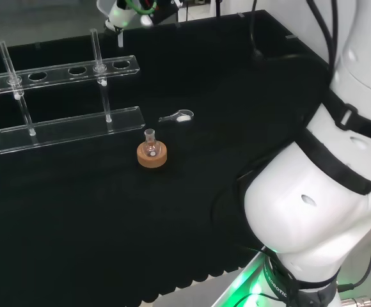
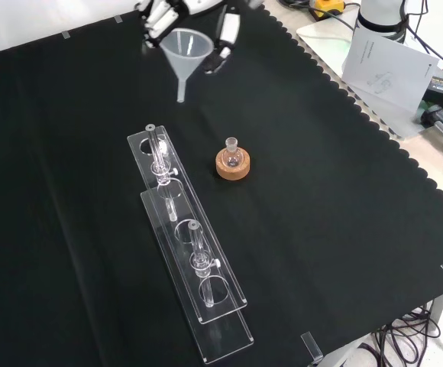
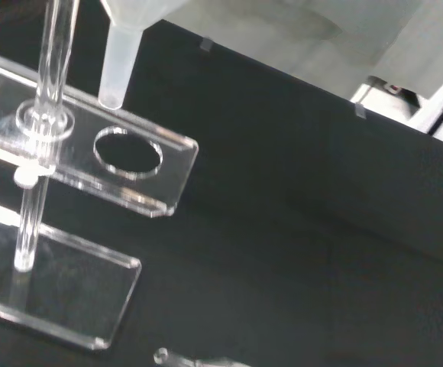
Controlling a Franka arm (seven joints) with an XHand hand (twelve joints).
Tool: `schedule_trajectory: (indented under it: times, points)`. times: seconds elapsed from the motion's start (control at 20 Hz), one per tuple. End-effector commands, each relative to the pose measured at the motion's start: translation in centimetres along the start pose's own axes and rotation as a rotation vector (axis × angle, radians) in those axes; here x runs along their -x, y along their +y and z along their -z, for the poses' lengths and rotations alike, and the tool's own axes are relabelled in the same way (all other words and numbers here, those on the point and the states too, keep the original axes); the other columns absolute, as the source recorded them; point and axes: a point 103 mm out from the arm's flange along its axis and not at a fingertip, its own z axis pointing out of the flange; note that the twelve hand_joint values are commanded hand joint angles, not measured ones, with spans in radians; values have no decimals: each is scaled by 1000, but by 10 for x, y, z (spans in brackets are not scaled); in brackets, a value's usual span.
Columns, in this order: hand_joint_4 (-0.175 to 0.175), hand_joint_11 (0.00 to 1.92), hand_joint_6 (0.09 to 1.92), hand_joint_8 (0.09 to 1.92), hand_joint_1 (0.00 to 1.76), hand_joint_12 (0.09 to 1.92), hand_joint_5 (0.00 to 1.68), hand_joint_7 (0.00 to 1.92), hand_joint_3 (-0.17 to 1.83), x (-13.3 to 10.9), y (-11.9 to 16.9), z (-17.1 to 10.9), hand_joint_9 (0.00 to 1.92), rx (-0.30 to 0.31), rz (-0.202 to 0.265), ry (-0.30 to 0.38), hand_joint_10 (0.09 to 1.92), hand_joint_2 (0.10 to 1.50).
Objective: Place the funnel on the round-bottom flask.
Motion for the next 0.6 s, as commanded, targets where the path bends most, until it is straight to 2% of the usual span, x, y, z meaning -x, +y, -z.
schedule_trajectory:
  times: [0.05, 0.3, 0.6]
  points:
    - [-55, 762, 726, 755, 783, 1162, 796, 846, 544, -17, -65, 1, 1136, -23, -52, -99, 481, 764]
    - [-54, 747, 735, 757, 779, 1174, 786, 842, 550, -21, -83, -12, 1134, -61, -74, -105, 481, 760]
    - [-54, 743, 738, 758, 774, 1179, 778, 839, 553, -25, -93, -37, 1131, -95, -73, -84, 481, 757]
